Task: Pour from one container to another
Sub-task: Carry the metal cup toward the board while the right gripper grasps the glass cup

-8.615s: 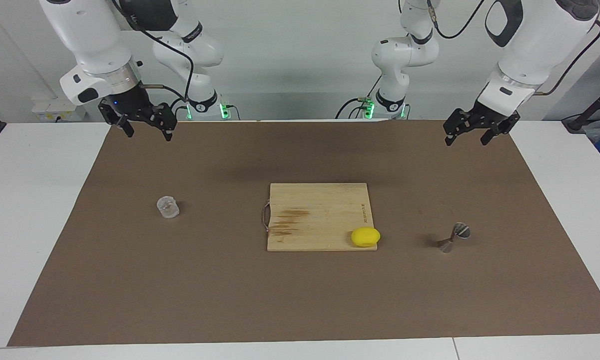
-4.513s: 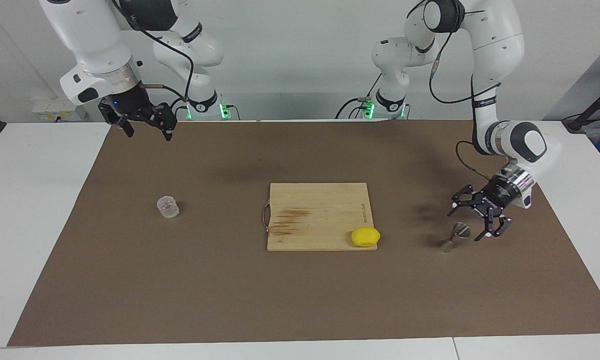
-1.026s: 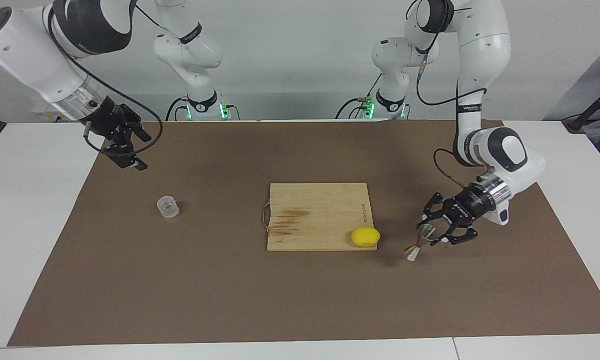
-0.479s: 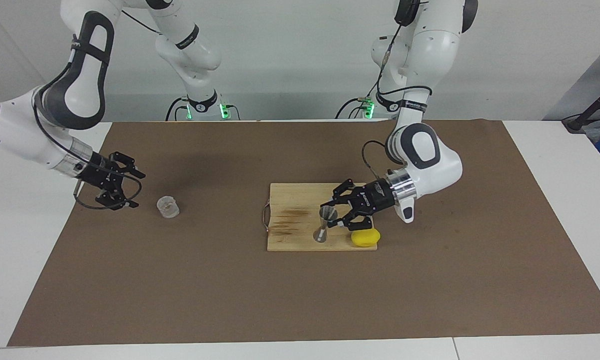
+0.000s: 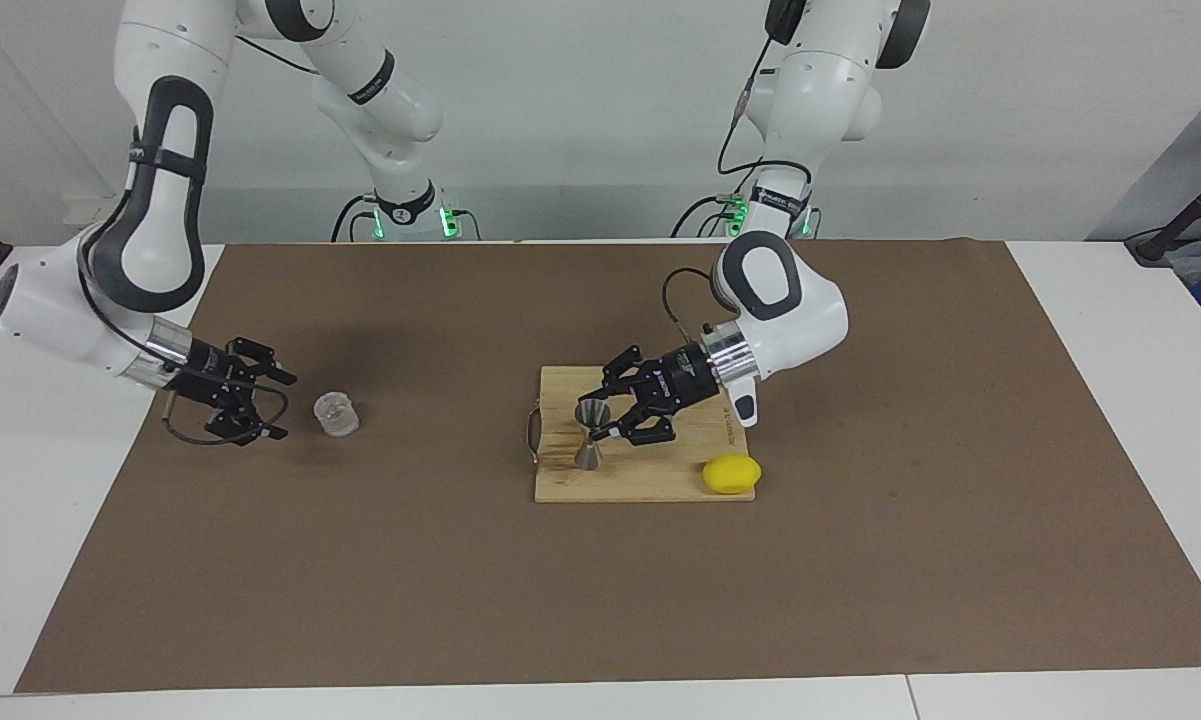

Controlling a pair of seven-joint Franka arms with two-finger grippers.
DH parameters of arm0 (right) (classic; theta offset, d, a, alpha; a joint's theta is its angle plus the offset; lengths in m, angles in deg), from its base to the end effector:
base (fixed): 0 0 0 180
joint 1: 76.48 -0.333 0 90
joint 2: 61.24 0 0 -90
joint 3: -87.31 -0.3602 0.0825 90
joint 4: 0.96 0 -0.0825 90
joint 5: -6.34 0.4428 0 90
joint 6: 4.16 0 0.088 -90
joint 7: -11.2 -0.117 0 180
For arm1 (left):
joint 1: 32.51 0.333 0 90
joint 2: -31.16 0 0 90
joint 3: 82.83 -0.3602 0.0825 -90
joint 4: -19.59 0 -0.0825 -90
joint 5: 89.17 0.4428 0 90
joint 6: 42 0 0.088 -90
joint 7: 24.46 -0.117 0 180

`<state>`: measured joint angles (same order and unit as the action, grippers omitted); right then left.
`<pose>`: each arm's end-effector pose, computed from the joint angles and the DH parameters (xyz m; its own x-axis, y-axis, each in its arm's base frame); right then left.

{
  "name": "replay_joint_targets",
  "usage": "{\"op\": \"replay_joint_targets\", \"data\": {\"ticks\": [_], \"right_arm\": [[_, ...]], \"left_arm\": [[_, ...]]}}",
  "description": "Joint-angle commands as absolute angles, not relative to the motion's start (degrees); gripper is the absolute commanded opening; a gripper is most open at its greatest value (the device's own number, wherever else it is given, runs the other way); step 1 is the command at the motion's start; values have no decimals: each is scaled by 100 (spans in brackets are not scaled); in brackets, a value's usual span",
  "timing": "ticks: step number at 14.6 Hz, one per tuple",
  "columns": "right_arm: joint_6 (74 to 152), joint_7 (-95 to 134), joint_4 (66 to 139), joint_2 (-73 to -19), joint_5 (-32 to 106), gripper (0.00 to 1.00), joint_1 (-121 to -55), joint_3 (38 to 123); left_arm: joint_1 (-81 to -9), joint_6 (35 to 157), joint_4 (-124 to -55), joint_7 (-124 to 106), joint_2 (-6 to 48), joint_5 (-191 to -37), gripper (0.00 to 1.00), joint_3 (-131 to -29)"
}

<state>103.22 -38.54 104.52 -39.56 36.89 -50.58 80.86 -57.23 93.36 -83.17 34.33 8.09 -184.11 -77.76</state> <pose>0.6384 -0.1839 0.3084 0.0882 -0.8103 -0.5793 -0.9940 -0.1093 0.0014 0.6382 -0.3808 0.3579 -0.0642 0.3361 -0.9396 0.9807 0.1953 0.0028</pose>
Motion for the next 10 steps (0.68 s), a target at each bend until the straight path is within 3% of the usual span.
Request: {"op": "replay_joint_targets", "data": {"ticks": [1,10], "right_arm": [[10421,-3495,10469,-3751,3895,100,-4932,8019],[10693,-3249,11075,-3786,4370,100,-5037,8011]], "left_arm": [[-5983,9633,-8412,3495,849,-18541,0,-7861],[-6239,10258,-8544,3478,761,-18576,0,-7861]]}}
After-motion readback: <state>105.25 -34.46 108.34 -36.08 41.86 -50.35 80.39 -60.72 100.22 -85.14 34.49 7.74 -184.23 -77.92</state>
